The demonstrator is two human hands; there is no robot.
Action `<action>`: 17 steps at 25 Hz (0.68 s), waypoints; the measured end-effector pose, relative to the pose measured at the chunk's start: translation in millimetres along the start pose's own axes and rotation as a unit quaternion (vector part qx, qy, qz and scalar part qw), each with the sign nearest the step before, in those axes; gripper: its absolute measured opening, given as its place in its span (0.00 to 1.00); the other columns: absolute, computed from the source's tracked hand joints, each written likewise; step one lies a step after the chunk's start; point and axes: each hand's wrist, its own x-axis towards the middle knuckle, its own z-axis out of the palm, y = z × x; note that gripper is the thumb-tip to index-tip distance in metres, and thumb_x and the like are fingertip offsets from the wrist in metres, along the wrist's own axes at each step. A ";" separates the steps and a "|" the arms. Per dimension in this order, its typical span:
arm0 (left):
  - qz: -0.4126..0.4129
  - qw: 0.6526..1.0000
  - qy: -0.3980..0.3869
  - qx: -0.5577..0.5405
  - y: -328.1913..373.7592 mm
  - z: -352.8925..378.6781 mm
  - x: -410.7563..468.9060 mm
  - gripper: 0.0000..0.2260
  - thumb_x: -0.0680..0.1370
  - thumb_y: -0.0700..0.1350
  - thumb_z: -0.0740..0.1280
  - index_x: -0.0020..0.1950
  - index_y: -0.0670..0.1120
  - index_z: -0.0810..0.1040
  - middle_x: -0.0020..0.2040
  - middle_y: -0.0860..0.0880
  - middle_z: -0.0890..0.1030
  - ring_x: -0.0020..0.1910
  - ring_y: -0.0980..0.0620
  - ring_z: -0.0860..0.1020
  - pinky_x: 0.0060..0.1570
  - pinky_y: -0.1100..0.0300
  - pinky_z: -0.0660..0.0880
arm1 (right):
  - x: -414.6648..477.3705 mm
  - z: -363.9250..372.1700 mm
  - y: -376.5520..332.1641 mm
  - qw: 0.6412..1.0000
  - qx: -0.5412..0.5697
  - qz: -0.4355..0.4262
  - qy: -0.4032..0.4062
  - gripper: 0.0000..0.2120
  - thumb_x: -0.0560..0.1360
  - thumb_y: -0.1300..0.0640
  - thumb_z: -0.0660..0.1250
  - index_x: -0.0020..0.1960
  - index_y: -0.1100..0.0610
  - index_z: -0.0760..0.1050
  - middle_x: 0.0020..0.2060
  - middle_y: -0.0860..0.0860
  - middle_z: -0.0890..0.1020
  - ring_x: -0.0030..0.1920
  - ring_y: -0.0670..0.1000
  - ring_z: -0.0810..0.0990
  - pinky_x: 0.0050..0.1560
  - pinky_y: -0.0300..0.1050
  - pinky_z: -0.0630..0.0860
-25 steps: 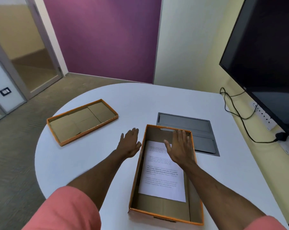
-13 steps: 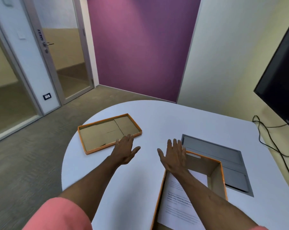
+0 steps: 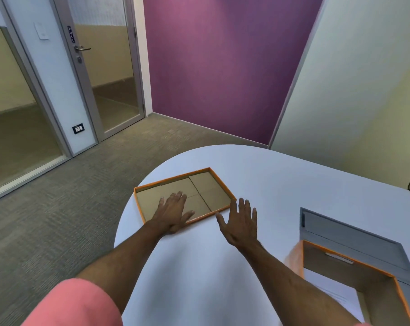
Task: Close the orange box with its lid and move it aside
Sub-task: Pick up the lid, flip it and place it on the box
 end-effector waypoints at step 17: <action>-0.010 0.992 -0.126 0.002 -145.5 68.9 139.4 0.30 0.81 0.57 0.52 0.79 0.45 0.48 0.80 0.45 0.45 0.79 0.44 0.46 0.76 0.42 0.46 | 131.6 146.1 -95.6 0.990 -0.063 0.017 -0.123 0.35 0.77 0.37 0.52 0.75 0.58 0.56 0.76 0.60 0.58 0.77 0.61 0.53 0.74 0.61 0.53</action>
